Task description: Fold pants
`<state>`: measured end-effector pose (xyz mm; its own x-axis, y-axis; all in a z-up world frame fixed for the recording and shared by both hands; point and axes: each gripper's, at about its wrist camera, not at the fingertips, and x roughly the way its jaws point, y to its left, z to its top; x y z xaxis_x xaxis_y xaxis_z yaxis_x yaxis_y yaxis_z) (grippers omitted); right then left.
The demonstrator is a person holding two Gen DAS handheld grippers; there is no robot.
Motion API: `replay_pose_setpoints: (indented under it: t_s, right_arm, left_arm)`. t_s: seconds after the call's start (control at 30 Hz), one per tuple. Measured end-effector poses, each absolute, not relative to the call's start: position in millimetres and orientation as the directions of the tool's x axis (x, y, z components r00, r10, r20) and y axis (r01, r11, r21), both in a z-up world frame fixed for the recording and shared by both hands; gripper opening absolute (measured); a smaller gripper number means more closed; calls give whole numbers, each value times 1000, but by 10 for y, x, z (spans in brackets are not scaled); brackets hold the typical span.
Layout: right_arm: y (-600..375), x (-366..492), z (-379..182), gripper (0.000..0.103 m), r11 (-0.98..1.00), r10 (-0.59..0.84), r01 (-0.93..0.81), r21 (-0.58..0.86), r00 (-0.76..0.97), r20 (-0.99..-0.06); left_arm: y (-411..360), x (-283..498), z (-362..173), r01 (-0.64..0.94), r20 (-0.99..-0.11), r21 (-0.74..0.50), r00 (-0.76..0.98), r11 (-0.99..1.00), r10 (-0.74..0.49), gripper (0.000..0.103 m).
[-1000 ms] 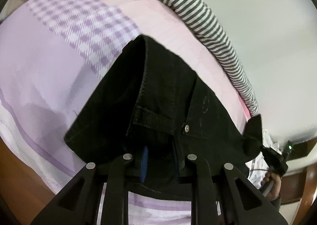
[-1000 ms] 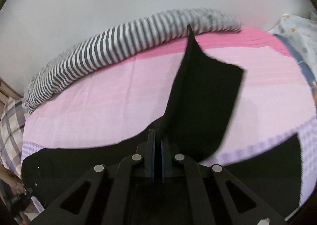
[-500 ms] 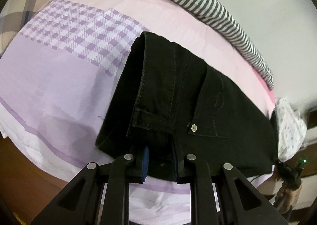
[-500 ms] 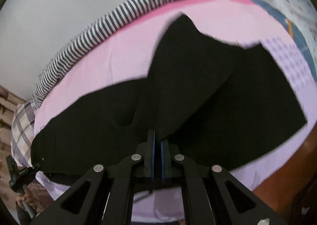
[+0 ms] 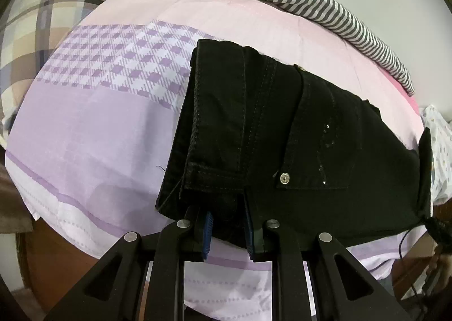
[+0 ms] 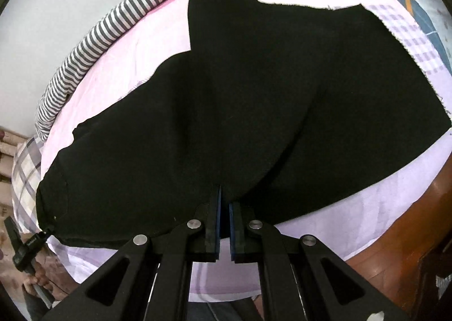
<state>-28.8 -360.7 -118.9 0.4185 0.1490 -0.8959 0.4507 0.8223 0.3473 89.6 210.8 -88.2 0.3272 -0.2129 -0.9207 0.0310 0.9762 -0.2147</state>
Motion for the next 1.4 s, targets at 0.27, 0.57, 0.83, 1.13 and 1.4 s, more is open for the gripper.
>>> replay_pose_setpoints:
  t_s: [0.27, 0.57, 0.83, 1.13, 1.4]
  right_arm:
    - [-3602, -274, -1244, 8, 818, 161, 453, 354, 411, -897]
    - [-3870, -292, -1184, 53, 737, 236, 447, 506, 531, -814]
    - [-4281, -176, -1234, 53, 644, 315, 441, 626, 593, -742]
    - [-4773, -99, -1197, 48, 611, 289, 453, 649, 635, -716]
    - [-5157, -10, -1171, 29, 611, 294, 443, 656, 642, -708]
  left_arm:
    - [2014, 920, -941, 59, -934, -143, 322, 988, -154, 24]
    - [1958, 711, -718, 167, -934, -110, 321, 980, -159, 40]
    - [1675, 389, -275, 327, -870, -123, 419, 937, -260, 40]
    - [181, 225, -387, 632, -833, -210, 284, 746, -475, 41]
    - [-1015, 16, -601, 803, -833, -225, 134, 552, -536, 41]
